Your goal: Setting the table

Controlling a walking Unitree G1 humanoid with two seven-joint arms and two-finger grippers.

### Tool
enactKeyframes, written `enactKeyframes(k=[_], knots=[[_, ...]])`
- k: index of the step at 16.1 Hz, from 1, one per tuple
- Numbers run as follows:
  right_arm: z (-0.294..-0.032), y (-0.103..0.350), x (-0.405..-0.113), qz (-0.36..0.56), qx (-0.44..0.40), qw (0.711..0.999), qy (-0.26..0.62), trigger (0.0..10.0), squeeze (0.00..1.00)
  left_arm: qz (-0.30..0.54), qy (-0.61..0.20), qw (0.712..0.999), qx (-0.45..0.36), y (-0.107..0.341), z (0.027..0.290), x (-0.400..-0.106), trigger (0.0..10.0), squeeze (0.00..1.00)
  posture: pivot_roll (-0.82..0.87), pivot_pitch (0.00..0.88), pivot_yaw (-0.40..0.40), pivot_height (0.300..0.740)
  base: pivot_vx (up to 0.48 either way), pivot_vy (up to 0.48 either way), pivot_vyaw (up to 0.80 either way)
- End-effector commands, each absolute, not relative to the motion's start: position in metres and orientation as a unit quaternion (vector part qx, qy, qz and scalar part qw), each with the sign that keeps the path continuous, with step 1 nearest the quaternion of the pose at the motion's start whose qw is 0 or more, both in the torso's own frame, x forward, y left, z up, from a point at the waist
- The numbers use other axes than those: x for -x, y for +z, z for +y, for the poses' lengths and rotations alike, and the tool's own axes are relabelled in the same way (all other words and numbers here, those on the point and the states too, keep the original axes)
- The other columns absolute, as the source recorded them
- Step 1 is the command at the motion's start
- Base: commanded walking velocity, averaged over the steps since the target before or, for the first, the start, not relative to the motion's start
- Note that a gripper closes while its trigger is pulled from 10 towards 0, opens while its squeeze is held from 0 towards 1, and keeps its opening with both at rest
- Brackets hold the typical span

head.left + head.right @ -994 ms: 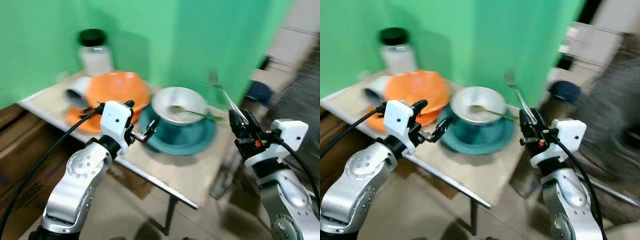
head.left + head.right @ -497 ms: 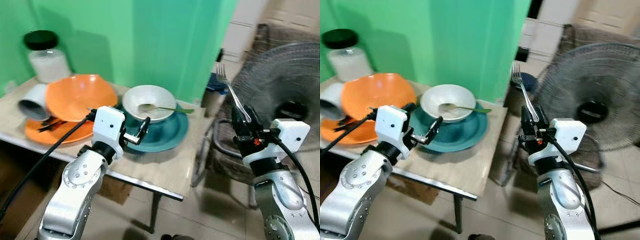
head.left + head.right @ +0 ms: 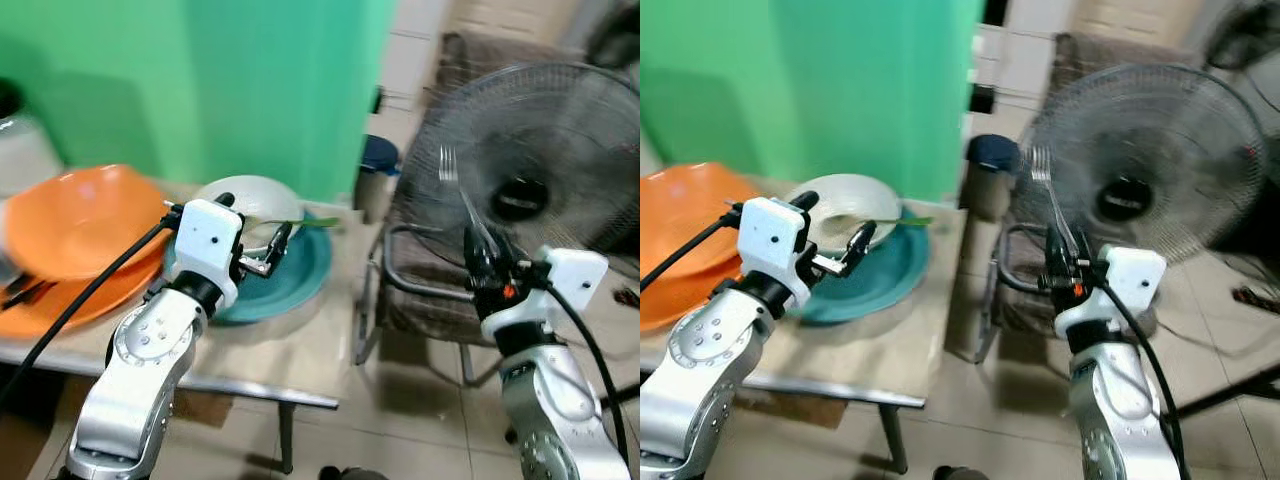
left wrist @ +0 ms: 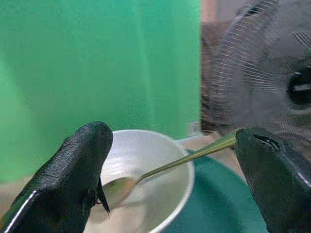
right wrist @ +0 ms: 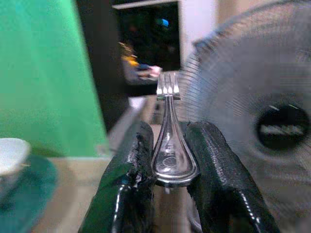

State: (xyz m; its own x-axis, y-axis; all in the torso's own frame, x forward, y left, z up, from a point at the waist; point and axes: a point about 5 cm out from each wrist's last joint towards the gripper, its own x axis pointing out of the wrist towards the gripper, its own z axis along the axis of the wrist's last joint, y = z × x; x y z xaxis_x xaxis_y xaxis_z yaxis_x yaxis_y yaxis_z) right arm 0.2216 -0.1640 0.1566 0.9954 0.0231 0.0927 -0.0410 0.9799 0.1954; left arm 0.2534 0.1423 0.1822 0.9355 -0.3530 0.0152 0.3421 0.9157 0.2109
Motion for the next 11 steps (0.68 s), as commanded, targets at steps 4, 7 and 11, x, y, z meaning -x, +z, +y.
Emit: enactKeyframes(k=[4,7,11], knots=[[-0.1695,0.1488,-0.2163,-0.028,-0.101,0.994,-0.022,10.0,0.00,-0.007,-0.197,0.975,-0.100,0.1770,0.1403,-0.2577,10.0,0.00,0.08,0.000,0.006,0.740,0.000,0.000,-0.80],[-0.1697,0.1539,-0.2110,-0.029,-0.087,0.996,-0.011,10.0,0.00,-0.007,-0.201,0.976,-0.088,0.1784,0.1385,-0.2581,10.0,0.00,0.06,0.000,0.008,0.740,0.000,0.000,-0.80],[-0.1720,0.1553,-0.2141,-0.028,-0.081,0.996,-0.004,10.0,0.00,-0.007,-0.200,0.976,-0.082,0.1768,0.1361,-0.2552,10.0,0.00,0.07,0.000,-0.010,0.740,0.000,0.000,-0.80]])
